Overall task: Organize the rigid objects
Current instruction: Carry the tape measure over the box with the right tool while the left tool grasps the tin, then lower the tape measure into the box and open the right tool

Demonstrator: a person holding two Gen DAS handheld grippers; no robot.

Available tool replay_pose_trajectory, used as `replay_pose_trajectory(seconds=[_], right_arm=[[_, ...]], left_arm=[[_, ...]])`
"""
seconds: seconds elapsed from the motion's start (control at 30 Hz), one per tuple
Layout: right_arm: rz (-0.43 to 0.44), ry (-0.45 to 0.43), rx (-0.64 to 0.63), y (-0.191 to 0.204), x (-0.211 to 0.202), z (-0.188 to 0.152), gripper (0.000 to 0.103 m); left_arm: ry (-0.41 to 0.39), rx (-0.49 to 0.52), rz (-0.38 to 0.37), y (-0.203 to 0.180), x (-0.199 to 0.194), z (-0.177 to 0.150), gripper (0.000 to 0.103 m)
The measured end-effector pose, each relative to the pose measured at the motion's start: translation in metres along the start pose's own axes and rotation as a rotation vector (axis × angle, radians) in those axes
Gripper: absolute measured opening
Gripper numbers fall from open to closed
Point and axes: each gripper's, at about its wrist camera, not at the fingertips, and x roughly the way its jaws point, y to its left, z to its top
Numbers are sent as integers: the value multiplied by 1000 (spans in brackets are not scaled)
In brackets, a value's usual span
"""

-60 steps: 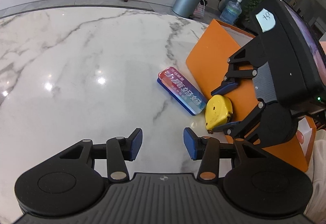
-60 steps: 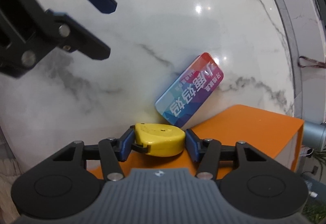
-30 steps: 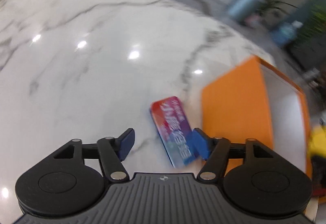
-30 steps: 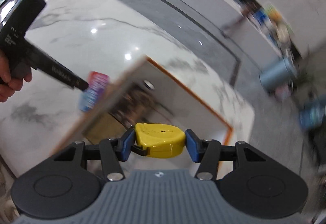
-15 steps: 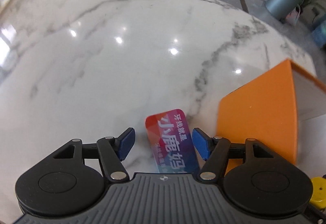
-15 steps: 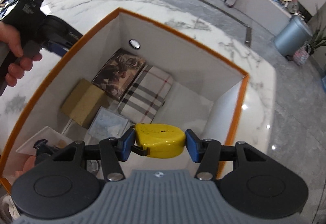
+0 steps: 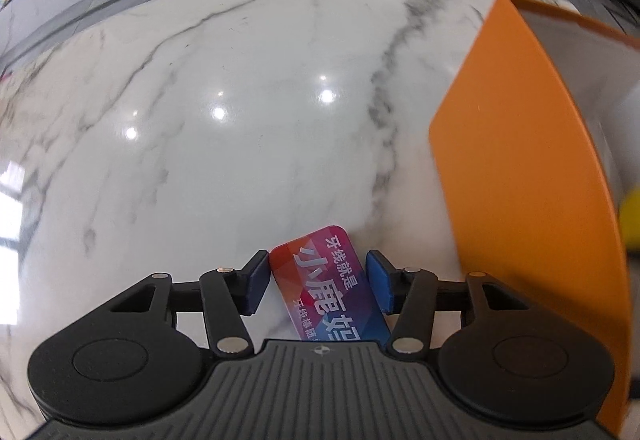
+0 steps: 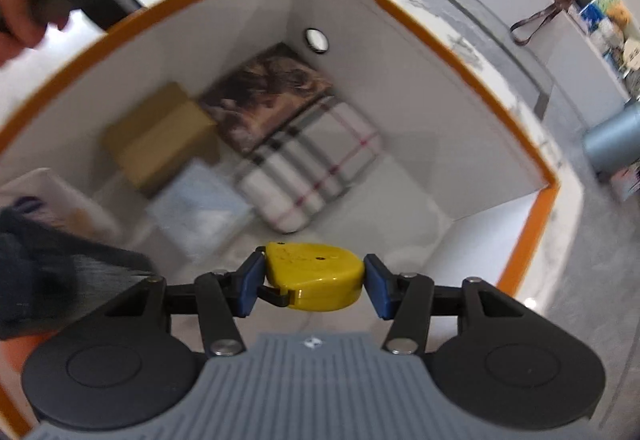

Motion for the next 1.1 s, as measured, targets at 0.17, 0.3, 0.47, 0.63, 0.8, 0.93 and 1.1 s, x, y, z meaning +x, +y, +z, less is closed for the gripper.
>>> replay_pose_trajectory(seconds=[0.17,0.3,0.47,0.63,0.8,0.93,1.1], right_arm=[[-34,-48,-84,-22,5,13,55],[-37,-48,-217,-28,21,25,55],[-44,-57,-394,-29,37,30,55],[-61,-8,-520,-28,45,23,52],[-86,-21,-470,-34,34,28,57],[-146,-34,-409,-36,23,30,57],[-208,-110,-243,-31,-2,23,57]], left_arm=[[4,160,42,-11,-2,0,59],[44,132,30,-6,1,5,63],[70,74,16,-4,1,5,67],[71,37,-40,-1,1,4,61],[54,46,-48,-7,-2,1,53],[32,40,-57,-5,-6,-5,52],[-33,14,-131,5,-17,-20,52]])
